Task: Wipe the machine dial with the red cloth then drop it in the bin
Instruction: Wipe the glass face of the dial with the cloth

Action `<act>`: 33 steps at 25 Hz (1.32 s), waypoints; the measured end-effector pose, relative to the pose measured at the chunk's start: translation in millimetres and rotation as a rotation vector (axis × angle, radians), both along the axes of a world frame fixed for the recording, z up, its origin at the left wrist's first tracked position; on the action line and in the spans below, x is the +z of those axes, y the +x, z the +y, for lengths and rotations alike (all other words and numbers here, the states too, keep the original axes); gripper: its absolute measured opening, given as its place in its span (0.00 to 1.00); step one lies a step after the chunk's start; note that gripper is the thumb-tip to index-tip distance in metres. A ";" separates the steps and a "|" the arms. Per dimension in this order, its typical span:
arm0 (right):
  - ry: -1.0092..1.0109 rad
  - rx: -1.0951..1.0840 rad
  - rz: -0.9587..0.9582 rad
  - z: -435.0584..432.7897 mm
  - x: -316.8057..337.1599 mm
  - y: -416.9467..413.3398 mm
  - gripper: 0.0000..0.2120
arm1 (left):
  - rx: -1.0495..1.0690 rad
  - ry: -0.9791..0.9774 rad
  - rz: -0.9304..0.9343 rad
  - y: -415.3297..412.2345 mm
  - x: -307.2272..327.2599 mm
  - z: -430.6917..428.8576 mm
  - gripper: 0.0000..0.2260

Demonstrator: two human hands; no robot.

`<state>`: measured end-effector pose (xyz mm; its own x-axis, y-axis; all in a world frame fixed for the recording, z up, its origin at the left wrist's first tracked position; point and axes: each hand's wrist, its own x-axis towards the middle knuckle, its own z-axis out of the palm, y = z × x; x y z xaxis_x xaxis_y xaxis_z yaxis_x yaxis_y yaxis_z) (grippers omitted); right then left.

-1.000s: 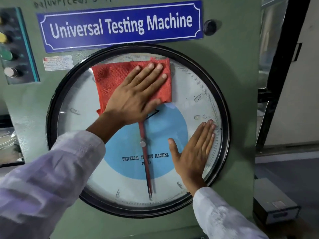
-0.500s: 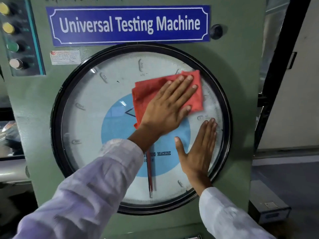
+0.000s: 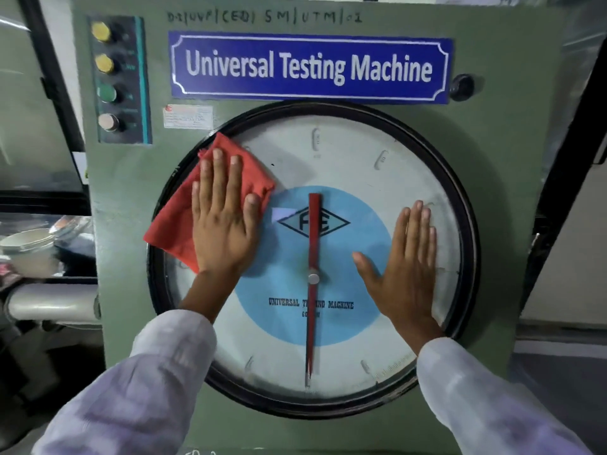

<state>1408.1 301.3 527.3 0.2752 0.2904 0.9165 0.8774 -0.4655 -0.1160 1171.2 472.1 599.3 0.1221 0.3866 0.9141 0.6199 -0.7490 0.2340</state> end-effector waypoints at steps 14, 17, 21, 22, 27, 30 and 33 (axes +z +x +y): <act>0.002 0.059 -0.039 0.5 8.8 0.7 0.50 | -0.167 0.275 0.295 57.0 30.0 -29.7 0.27; -0.025 0.118 -0.086 2.7 28.0 -2.0 0.50 | -0.064 0.168 0.158 20.8 16.0 -7.3 0.27; -0.064 0.059 -0.113 3.9 30.7 -5.6 0.50 | 0.042 -0.011 0.015 -30.8 -25.9 14.2 0.28; -0.073 0.044 -0.119 4.1 29.7 -4.8 0.50 | 0.045 -0.043 -0.002 -34.6 -32.8 14.1 0.29; -0.030 0.053 -0.145 9.1 25.1 0.5 0.49 | 0.001 -0.039 -0.042 14.8 -3.0 -9.5 0.28; -0.022 0.040 -0.132 9.9 22.6 2.9 0.50 | -0.119 0.103 0.128 69.0 18.7 -42.0 0.28; -0.038 0.040 -0.117 9.7 23.9 4.0 0.51 | -0.209 0.208 0.290 83.2 22.9 -50.4 0.28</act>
<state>1412.0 311.0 551.2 0.1542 0.3343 0.9298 0.9018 -0.4321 0.0058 1254.3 421.7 622.2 0.4426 0.1370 0.8862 0.4675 -0.8786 -0.0976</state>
